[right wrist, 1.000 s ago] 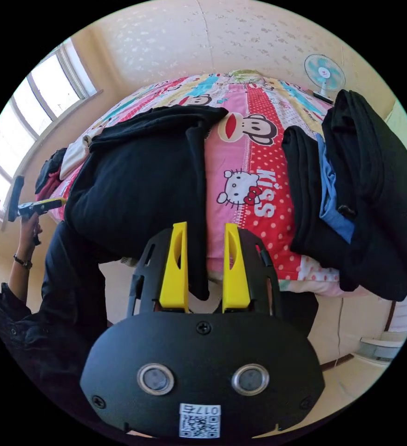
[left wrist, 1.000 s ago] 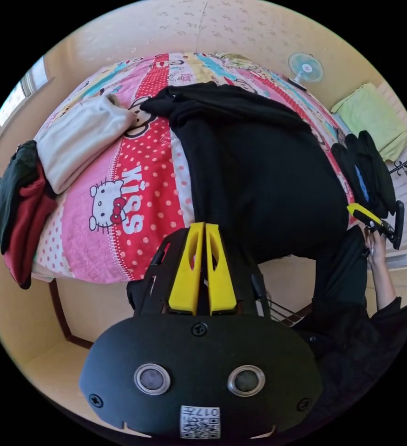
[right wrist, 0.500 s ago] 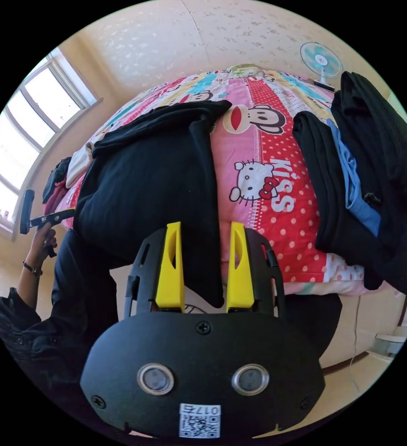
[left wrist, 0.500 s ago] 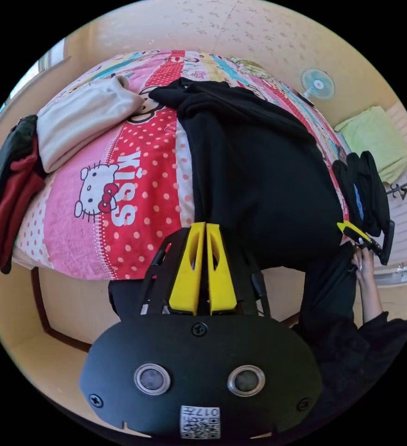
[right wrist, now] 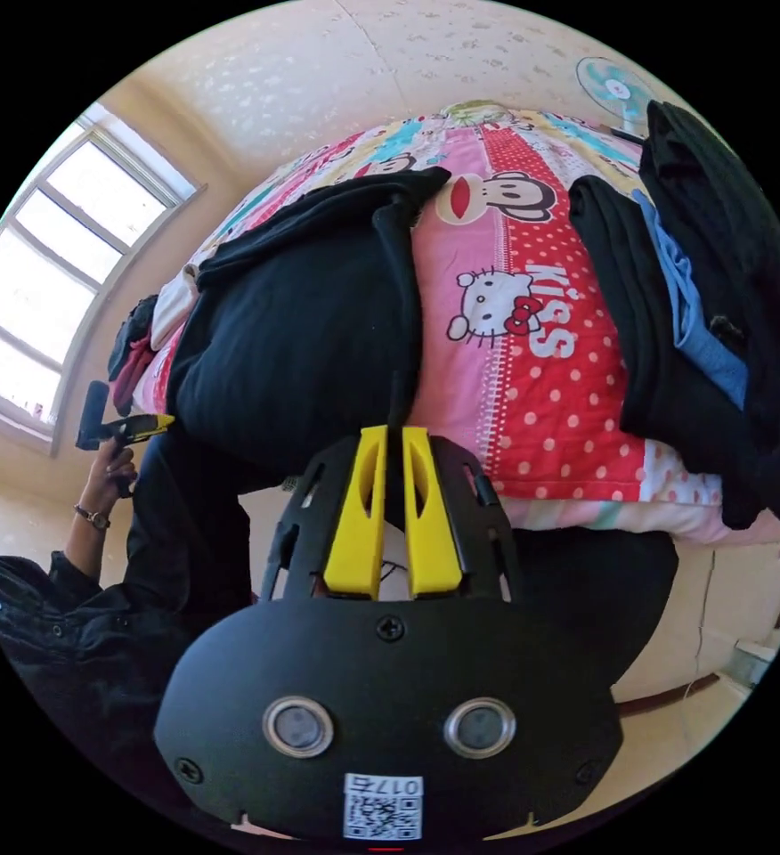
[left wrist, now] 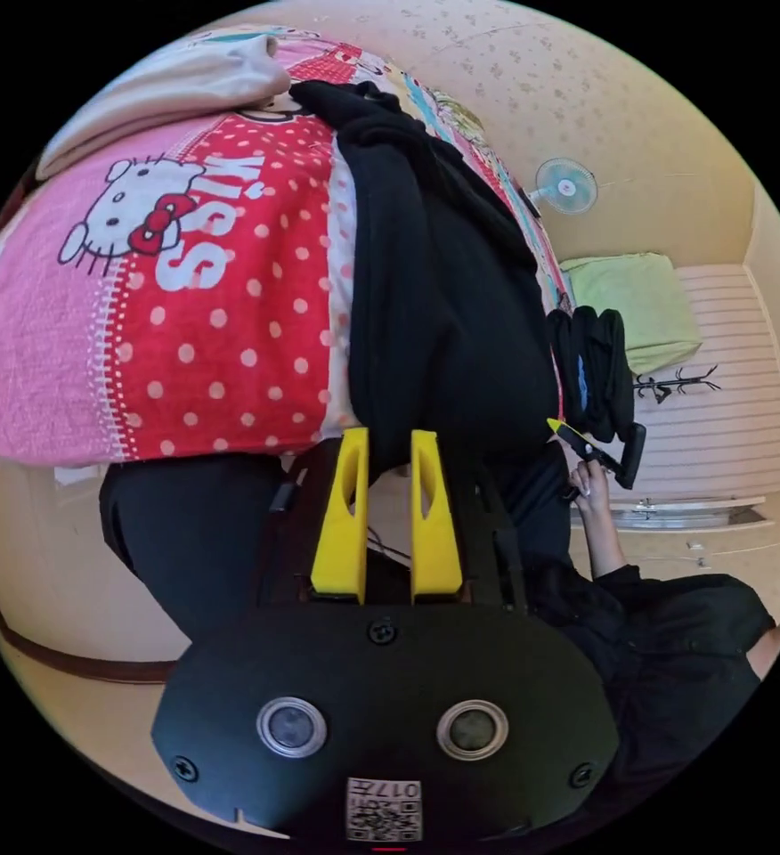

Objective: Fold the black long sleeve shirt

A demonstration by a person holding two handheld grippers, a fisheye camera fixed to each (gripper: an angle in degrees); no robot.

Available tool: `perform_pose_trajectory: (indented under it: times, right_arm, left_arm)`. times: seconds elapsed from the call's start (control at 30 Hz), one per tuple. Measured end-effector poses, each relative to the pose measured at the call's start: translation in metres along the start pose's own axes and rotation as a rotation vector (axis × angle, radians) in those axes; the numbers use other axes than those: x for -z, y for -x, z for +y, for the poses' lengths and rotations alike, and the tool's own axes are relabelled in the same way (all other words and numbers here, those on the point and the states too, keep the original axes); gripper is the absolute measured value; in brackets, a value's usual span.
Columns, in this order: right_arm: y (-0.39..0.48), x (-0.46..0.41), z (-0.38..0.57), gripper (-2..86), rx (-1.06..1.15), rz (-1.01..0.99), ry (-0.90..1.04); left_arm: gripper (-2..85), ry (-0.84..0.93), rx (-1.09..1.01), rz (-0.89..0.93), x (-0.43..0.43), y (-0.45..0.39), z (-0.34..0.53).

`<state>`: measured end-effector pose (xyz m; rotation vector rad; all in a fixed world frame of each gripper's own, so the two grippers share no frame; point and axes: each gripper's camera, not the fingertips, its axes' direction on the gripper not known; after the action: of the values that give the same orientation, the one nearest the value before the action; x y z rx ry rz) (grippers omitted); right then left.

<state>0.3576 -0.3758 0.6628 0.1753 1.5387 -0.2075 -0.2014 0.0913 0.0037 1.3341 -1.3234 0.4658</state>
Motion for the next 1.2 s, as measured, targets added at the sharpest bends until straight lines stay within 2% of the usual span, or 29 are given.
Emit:
perform_pose_trajectory:
  times: [0.07, 0.2, 0.3, 0.37, 0.43, 0.53, 0.67, 0.77, 0.87, 0.97, 1.03, 1.13, 1.17, 1.2]
  right_arm:
    - [0.000, 0.015, -0.003, 3.9, -0.019, -0.025, -0.012]
    - [0.009, 0.080, -0.017, 3.5, 0.057, -0.164, -0.124]
    - [0.012, 0.121, -0.051, 3.9, 0.085, -0.158, -0.223]
    - [0.007, 0.131, -0.082, 4.4, 0.079, -0.145, -0.256]
    - [-0.004, 0.129, -0.112, 5.6, 0.060, -0.143, -0.259]
    - [-0.022, 0.127, -0.128, 9.6, -0.012, -0.169, -0.247]
    - [-0.042, 0.112, -0.093, 12.5, -0.057, -0.139, -0.241]
    - [-0.069, 0.089, -0.064, 13.9, -0.142, -0.232, -0.201]
    - [-0.088, 0.080, -0.033, 14.3, -0.198, -0.314, -0.250]
    - [-0.098, 0.075, -0.021, 14.3, -0.216, -0.340, -0.282]
    - [-0.097, 0.074, -0.021, 13.7, -0.183, -0.358, -0.286]
    - [-0.073, 0.046, -0.026, 9.7, -0.066, -0.168, -0.133]
    - [-0.065, 0.042, -0.019, 7.5, -0.064, -0.097, -0.142]
    - [-0.057, 0.049, -0.009, 5.2, -0.027, -0.123, -0.159]
  left_arm:
    - [5.1, 0.025, -0.060, 0.016, 0.013, -0.009, -0.003]
    - [4.7, -0.118, -0.206, 0.171, 0.091, -0.045, -0.005]
    - [5.2, -0.233, -0.244, 0.154, 0.141, -0.069, -0.030]
    - [6.1, -0.247, -0.257, 0.118, 0.150, -0.075, -0.057]
    - [9.1, -0.229, -0.172, 0.119, 0.149, -0.063, -0.085]
    - [12.4, -0.263, -0.147, 0.168, 0.149, -0.052, -0.076]
    - [15.1, -0.315, -0.061, 0.144, 0.130, -0.030, -0.028]
    - [16.2, -0.317, -0.004, 0.173, 0.102, -0.017, 0.007]
    - [16.3, -0.317, 0.018, 0.124, 0.080, -0.016, 0.023]
    - [15.5, -0.325, -0.022, 0.121, 0.070, -0.025, 0.021]
    - [12.1, -0.259, 0.003, 0.082, 0.052, -0.028, 0.008]
    - [6.7, -0.250, 0.032, -0.034, 0.027, -0.032, 0.007]
    - [5.7, -0.249, 0.027, -0.032, 0.026, -0.033, 0.009]
    - [4.6, -0.208, 0.011, 0.022, 0.026, -0.035, 0.012]
